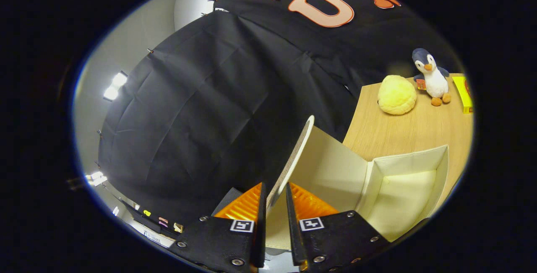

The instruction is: Open the storage box then place both shoes into the box .Put the left shoe in first, then the right shoe, with the right side of both shoes facing outward in a uniform manner.

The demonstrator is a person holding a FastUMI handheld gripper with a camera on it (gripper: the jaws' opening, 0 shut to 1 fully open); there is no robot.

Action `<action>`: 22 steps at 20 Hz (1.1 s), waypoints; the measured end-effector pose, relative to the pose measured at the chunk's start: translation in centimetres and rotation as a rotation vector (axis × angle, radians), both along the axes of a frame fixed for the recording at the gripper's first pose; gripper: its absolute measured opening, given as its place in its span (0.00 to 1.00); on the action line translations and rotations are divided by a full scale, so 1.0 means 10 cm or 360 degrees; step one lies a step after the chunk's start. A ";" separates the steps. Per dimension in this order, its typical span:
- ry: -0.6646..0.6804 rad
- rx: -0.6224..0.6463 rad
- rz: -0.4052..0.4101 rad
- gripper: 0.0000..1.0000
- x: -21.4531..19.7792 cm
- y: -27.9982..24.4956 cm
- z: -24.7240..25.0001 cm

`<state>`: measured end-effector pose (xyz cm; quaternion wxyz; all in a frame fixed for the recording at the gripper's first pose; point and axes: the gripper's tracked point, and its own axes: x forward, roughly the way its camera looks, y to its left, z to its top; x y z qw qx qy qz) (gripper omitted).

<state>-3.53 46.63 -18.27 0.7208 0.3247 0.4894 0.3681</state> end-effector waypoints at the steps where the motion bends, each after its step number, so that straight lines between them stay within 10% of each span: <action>1: -0.0018 -0.0004 0.0004 0.30 -0.01 0.01 0.01; 4: -0.0065 -0.0118 -0.0009 0.58 0.00 -0.27 -0.10; 10: -0.0231 -0.0580 -0.0127 0.82 0.11 -1.40 -0.55; 22: -0.0119 -0.1323 -0.0274 0.93 -0.73 -3.66 -1.52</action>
